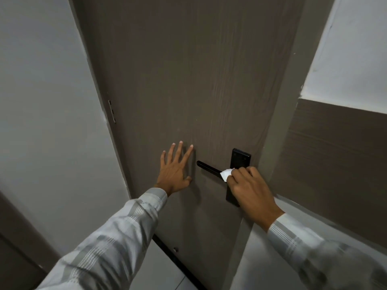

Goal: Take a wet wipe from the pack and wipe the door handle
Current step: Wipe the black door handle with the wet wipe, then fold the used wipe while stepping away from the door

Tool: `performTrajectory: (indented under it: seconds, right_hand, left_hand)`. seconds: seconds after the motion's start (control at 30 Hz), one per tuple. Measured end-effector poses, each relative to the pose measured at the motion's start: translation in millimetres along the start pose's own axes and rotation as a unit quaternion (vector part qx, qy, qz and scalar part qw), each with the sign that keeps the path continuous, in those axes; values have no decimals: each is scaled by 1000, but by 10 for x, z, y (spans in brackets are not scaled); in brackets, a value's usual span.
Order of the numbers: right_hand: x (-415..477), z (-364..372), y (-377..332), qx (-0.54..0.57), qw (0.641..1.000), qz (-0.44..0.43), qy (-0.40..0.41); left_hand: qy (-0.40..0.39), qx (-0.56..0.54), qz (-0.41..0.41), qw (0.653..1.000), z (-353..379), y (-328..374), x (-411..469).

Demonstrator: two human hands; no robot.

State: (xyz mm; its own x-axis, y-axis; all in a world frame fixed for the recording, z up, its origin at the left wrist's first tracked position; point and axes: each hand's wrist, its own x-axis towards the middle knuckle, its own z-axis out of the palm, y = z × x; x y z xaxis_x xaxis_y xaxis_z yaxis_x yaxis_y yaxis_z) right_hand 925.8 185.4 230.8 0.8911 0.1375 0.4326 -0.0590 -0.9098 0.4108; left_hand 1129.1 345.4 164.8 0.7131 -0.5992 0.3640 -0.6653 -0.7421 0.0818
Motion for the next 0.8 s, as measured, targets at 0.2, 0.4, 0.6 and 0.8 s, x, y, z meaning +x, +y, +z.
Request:
performTrajectory:
  seconds: [0.2,0.4,0.6,0.8]
  right_hand:
    - [-899,-22,-99,557,795,236,-47]
    - [-2014,233,-258,838,400,305,-213]
    - [-3224,334,-228,813,349,315,-343]
    - [-4564,-25,-3,782,349,392,-335]
  left_hand:
    - [39,-266,-157,950,6,427,-987]
    - [-126,-602,-247,749,-18,1682,-2385]
    - [-102,-624,-332,700,-14,2825,-3391]
    - [-114,-595,-389,694,0,3827,-4096]
